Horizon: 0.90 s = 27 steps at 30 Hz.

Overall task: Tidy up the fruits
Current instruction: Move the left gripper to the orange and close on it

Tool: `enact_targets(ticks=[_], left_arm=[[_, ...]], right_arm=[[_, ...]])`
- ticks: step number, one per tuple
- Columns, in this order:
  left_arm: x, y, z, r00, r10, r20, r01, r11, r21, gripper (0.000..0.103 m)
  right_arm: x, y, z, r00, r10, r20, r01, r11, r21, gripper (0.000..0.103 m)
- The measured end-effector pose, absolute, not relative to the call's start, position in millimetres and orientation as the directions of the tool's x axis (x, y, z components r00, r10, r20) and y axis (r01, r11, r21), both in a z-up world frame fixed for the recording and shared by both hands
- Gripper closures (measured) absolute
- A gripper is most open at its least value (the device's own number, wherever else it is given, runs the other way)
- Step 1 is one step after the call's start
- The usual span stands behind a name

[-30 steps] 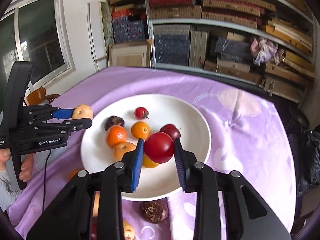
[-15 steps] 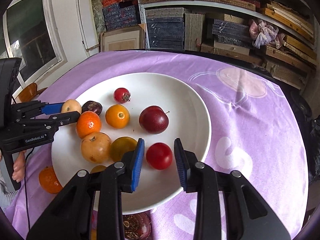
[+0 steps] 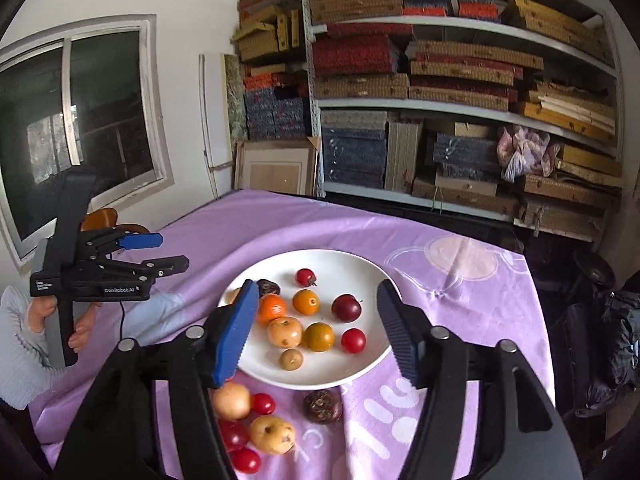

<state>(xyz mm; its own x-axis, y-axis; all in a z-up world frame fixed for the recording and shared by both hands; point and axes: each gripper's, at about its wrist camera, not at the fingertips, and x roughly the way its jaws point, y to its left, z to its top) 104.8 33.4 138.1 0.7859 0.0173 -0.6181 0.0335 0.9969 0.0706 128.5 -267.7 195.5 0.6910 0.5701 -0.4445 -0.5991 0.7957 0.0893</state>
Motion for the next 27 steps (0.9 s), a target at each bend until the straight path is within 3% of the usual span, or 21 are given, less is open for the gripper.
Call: enact_targets(ticks=[4, 6, 10, 15, 17, 23, 25, 27], left_arm=[[61, 20, 108, 0.759, 0.007, -0.651, 0.063, 0.995, 0.083, 0.021], [44, 12, 82, 0.735, -0.002, -0.678, 0.081, 0.993, 0.086, 0.021], [27, -3, 39, 0.687, -0.035, -0.726, 0.119, 0.991, 0.064, 0.021], [27, -5, 16, 0.661, -0.048, -0.749, 0.126, 0.991, 0.049, 0.02], [30, -2, 11, 0.653, -0.047, -0.756, 0.115, 0.993, 0.037, 0.013], [32, 4, 8, 0.63, -0.054, -0.775, 0.103, 0.995, 0.015, 0.009], [33, 4, 7, 0.624, -0.048, -0.78, 0.099, 0.995, 0.018, 0.007], [33, 4, 7, 0.619, -0.05, -0.784, 0.098, 0.995, 0.014, 0.007]], right_arm=[[77, -277, 176, 0.68, 0.6, -0.421, -0.616, 0.779, 0.117, 0.021], [61, -280, 157, 0.678, 0.608, -0.414, -0.611, 0.779, 0.143, 0.018], [52, -284, 115, 0.656, 0.618, -0.434, -0.587, 0.779, 0.221, 0.016], [54, -276, 94, 0.634, 0.591, -0.498, -0.571, 0.792, 0.213, 0.013], [54, -272, 90, 0.625, 0.585, -0.517, -0.573, 0.793, 0.206, 0.01], [53, -249, 75, 0.564, 0.564, -0.603, -0.615, 0.774, 0.149, 0.01], [51, -242, 74, 0.554, 0.563, -0.613, -0.636, 0.761, 0.125, 0.022], [53, -240, 73, 0.546, 0.566, -0.618, -0.642, 0.756, 0.125, 0.025]])
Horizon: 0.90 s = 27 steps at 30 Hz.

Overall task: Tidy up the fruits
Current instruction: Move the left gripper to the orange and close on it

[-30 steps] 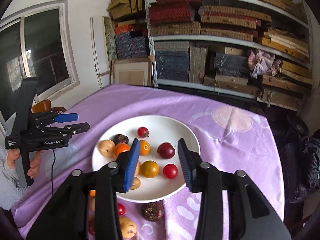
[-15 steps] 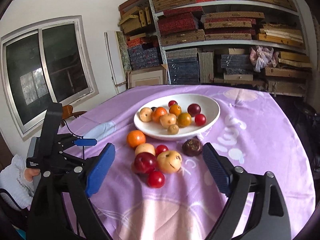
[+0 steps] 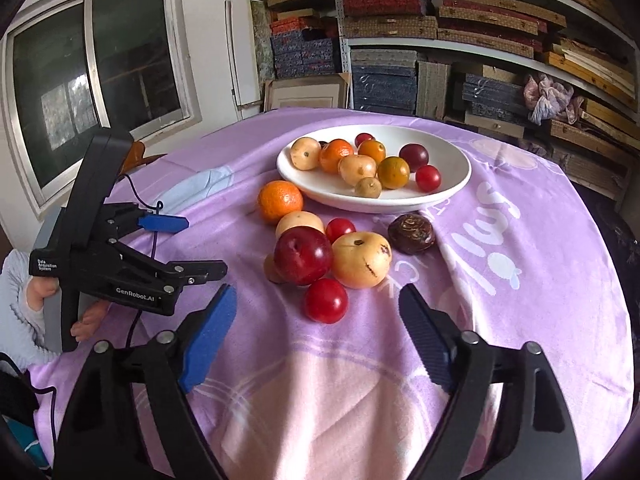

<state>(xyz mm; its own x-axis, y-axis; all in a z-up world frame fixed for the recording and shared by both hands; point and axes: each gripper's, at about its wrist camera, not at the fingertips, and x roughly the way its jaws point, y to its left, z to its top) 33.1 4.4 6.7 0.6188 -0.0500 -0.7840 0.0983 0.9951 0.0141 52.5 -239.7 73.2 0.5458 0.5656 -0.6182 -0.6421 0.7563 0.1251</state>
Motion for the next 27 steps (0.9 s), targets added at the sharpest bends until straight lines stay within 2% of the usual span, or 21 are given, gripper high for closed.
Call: enact_targets(ticks=[2, 7, 10, 18, 21, 27], left_arm=[[33, 4, 6, 0.616, -0.05, -0.786, 0.099, 0.995, 0.014, 0.007], [34, 8, 14, 0.643, -0.085, -0.761, 0.104, 0.994, -0.023, 0.007], [49, 10, 22, 0.653, -0.086, -0.752, 0.099, 0.995, -0.028, 0.007], [90, 2, 33, 0.65, -0.117, -0.751, 0.116, 0.992, -0.053, 0.013], [103, 0, 32, 0.63, -0.16, -0.76, 0.122, 0.987, -0.106, 0.013], [115, 0, 28, 0.639, -0.098, -0.763, 0.087, 0.995, -0.055, 0.012]], right_arm=[[55, -240, 72, 0.539, 0.567, -0.623, -0.639, 0.757, 0.136, 0.028], [60, -240, 69, 0.515, 0.568, -0.642, -0.634, 0.756, 0.161, 0.028], [65, -245, 67, 0.503, 0.576, -0.644, -0.617, 0.761, 0.198, 0.019], [71, -251, 65, 0.488, 0.585, -0.647, -0.598, 0.764, 0.24, 0.015], [72, -251, 64, 0.484, 0.586, -0.65, -0.598, 0.763, 0.243, 0.013], [76, -251, 63, 0.477, 0.591, -0.651, -0.595, 0.762, 0.255, 0.013]])
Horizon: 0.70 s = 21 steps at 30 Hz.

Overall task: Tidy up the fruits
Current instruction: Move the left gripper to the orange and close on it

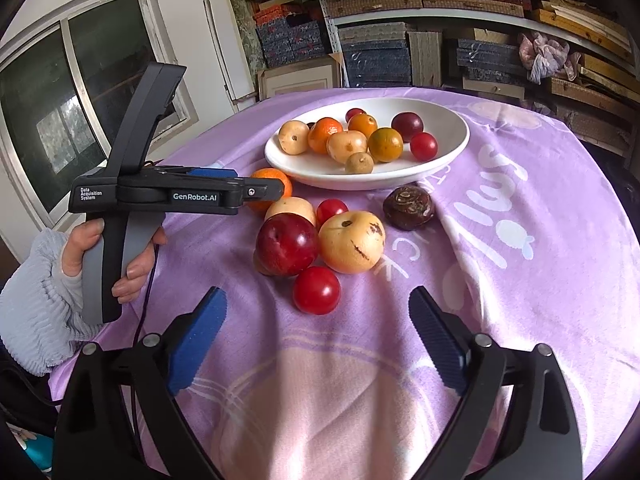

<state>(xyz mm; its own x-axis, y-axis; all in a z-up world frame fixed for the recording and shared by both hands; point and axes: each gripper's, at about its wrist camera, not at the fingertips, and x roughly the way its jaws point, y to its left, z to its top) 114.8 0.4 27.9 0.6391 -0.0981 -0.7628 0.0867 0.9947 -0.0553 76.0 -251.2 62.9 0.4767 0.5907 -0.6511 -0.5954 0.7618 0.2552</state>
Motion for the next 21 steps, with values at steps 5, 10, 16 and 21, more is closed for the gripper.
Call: enact_targets(ticks=[5, 10, 16, 21], left_arm=[[102, 14, 27, 0.655, -0.066, -0.753, 0.077, 0.997, -0.02, 0.012], [99, 16, 23, 0.638, -0.11, -0.762, 0.111, 0.993, -0.05, 0.032], [107, 2, 20, 0.631, -0.148, -0.761, 0.161, 0.985, -0.057, 0.042], [114, 0, 18, 0.631, -0.156, -0.76, 0.162, 0.985, -0.068, 0.043]], right_arm=[[78, -251, 63, 0.478, 0.591, -0.649, -0.597, 0.761, 0.253, 0.012], [73, -247, 62, 0.471, 0.594, -0.652, -0.61, 0.753, 0.246, 0.012], [75, -249, 62, 0.469, 0.597, -0.652, -0.602, 0.756, 0.259, 0.012], [72, -247, 62, 0.466, 0.597, -0.653, -0.61, 0.752, 0.251, 0.012]])
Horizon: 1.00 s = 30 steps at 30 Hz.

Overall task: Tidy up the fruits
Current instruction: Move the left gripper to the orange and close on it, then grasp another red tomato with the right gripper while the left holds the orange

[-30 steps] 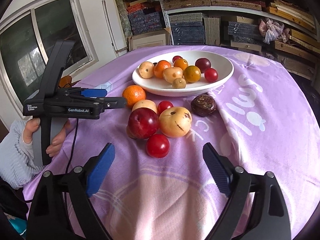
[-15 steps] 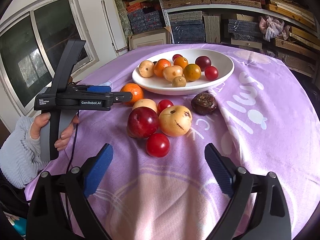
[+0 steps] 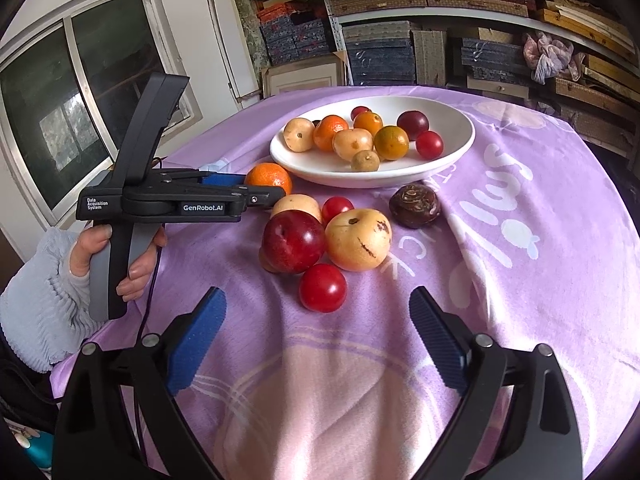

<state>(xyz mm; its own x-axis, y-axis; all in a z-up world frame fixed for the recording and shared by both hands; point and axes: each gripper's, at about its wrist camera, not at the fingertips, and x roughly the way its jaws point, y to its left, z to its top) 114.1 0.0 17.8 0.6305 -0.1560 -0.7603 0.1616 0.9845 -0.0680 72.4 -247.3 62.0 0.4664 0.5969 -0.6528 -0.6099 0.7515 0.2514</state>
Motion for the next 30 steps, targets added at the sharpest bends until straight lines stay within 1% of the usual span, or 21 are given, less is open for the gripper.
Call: enact_targets(ticks=[2, 4, 10, 12, 17, 18, 19, 21, 22, 24, 28, 30], left_arm=[[116, -1, 17, 0.632, -0.161, -0.758, 0.166, 0.984, -0.071, 0.046], [119, -2, 17, 0.634, -0.171, -0.754, 0.175, 0.982, -0.075, 0.055], [118, -3, 15, 0.644, -0.162, -0.747, 0.179, 0.982, -0.059, 0.055], [114, -1, 16, 0.651, -0.135, -0.747, 0.159, 0.986, -0.039, 0.056], [80, 19, 23, 0.657, -0.092, -0.748, 0.137, 0.991, -0.002, 0.056], [74, 23, 22, 0.654, -0.089, -0.751, 0.135, 0.991, 0.0, 0.056], [67, 26, 21, 0.653, -0.088, -0.753, 0.131, 0.991, -0.002, 0.056], [59, 30, 18, 0.651, -0.097, -0.753, 0.13, 0.991, -0.016, 0.056], [57, 30, 17, 0.651, -0.104, -0.752, 0.132, 0.991, -0.023, 0.056], [56, 28, 15, 0.656, -0.103, -0.748, 0.138, 0.99, -0.015, 0.056], [54, 24, 14, 0.66, -0.109, -0.743, 0.156, 0.988, -0.006, 0.056], [53, 24, 14, 0.662, -0.108, -0.741, 0.159, 0.987, -0.002, 0.056]], right_arm=[[72, -247, 62, 0.466, 0.597, -0.653, -0.609, 0.752, 0.253, 0.012], [72, -247, 62, 0.466, 0.597, -0.653, -0.607, 0.753, 0.256, 0.012], [72, -247, 62, 0.465, 0.598, -0.653, -0.606, 0.752, 0.257, 0.012], [72, -247, 62, 0.466, 0.598, -0.652, -0.606, 0.753, 0.257, 0.012], [67, -243, 64, 0.47, 0.604, -0.643, -0.624, 0.743, 0.241, 0.012], [64, -241, 65, 0.469, 0.607, -0.642, -0.634, 0.737, 0.234, 0.016], [63, -238, 65, 0.463, 0.611, -0.643, -0.645, 0.729, 0.228, 0.027], [62, -231, 63, 0.439, 0.606, -0.664, -0.662, 0.717, 0.216, 0.041], [63, -227, 61, 0.425, 0.599, -0.678, -0.667, 0.714, 0.213, 0.045], [65, -223, 61, 0.429, 0.586, -0.687, -0.664, 0.721, 0.2, 0.047], [71, -223, 60, 0.448, 0.561, -0.696, -0.645, 0.742, 0.183, 0.047], [75, -224, 59, 0.446, 0.559, -0.7, -0.637, 0.747, 0.19, 0.05]])
